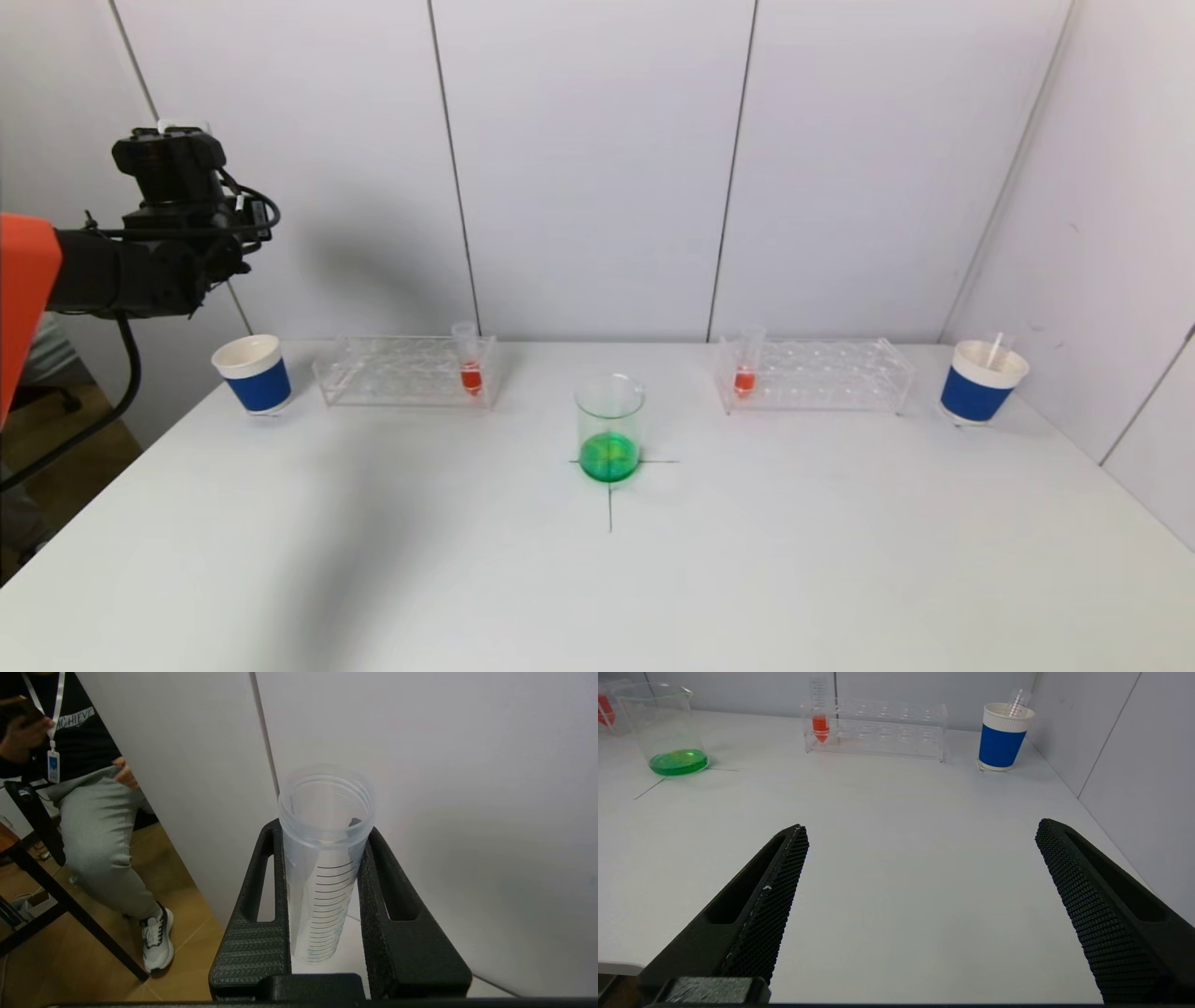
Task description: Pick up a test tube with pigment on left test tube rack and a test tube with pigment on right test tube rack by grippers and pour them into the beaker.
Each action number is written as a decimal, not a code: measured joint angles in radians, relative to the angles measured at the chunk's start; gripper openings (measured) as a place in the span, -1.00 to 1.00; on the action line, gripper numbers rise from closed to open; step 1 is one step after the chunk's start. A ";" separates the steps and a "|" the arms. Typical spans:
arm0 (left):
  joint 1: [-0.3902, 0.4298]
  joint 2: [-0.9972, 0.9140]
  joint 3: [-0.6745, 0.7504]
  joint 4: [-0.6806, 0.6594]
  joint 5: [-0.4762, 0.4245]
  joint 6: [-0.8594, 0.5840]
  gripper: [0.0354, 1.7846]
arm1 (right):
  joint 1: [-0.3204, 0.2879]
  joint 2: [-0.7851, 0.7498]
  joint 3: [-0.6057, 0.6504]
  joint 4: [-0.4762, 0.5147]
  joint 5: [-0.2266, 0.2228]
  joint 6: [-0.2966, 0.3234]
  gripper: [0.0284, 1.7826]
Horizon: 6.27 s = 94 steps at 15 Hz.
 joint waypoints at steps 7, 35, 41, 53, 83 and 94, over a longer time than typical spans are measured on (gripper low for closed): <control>0.003 -0.046 0.173 -0.085 -0.008 -0.066 -0.54 | 0.000 0.000 0.000 0.000 0.000 0.000 0.99; 0.036 0.054 0.496 -0.434 -0.061 -0.122 -0.54 | 0.000 0.000 0.000 0.000 0.000 0.000 0.99; 0.044 0.082 0.496 -0.457 -0.062 -0.123 -0.54 | 0.000 0.000 0.000 0.000 0.000 0.000 0.99; 0.046 0.086 0.503 -0.457 -0.069 -0.123 -0.54 | 0.000 0.000 0.000 0.000 0.000 0.000 0.99; -0.159 -0.221 0.663 -0.468 -0.457 -0.194 0.98 | 0.000 0.000 0.000 0.000 0.000 0.000 0.99; -0.323 -0.706 0.989 -0.352 -0.466 -0.211 0.98 | 0.000 0.000 0.000 0.000 0.000 0.000 0.99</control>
